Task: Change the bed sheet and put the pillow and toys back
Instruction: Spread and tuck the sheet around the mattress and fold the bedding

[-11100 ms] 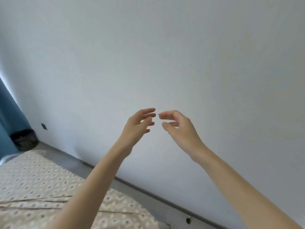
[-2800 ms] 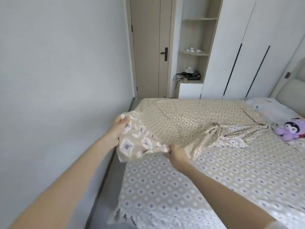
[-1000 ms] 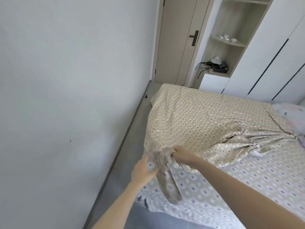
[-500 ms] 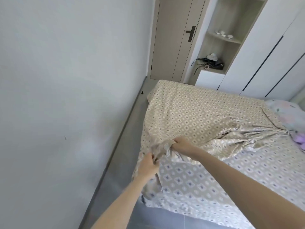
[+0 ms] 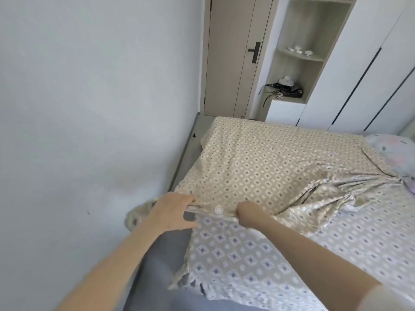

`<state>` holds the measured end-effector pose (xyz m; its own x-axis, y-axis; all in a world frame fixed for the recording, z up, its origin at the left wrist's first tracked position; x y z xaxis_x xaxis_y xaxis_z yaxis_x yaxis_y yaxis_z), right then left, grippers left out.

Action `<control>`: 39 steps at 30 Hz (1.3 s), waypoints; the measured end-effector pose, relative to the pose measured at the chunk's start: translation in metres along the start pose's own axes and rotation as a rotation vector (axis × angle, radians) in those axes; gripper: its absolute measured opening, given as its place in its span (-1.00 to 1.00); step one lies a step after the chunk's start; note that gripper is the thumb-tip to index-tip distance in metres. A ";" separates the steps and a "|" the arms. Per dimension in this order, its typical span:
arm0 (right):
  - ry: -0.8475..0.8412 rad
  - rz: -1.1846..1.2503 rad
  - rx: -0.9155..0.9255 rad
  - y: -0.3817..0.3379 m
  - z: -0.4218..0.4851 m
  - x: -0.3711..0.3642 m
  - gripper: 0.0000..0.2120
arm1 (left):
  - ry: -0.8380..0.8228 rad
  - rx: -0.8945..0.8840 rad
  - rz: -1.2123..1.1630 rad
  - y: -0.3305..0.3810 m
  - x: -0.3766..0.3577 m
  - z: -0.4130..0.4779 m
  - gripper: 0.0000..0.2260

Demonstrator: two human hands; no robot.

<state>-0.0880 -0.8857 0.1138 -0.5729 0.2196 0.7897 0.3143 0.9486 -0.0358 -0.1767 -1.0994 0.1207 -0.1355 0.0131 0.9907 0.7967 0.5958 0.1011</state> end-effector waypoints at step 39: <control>-0.069 0.104 -0.016 -0.069 0.055 -0.183 -0.55 | -0.452 0.615 -0.264 -0.063 -0.179 -0.074 -0.76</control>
<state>-0.0468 -0.9789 -0.0616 -0.5873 0.3320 0.7381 0.3862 0.9164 -0.1049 -0.1586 -1.1987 -0.0564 -0.6038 0.0547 0.7952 0.2561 0.9581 0.1286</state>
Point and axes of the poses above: each hand's wrist, its own z-axis towards the middle knuckle, its own x-axis out of the back of the hand, y = z × x, the point moved 3 cm from there along z, towards the middle knuckle, and after that the axes turned 10 degrees about -y, right-handed, at the moved point
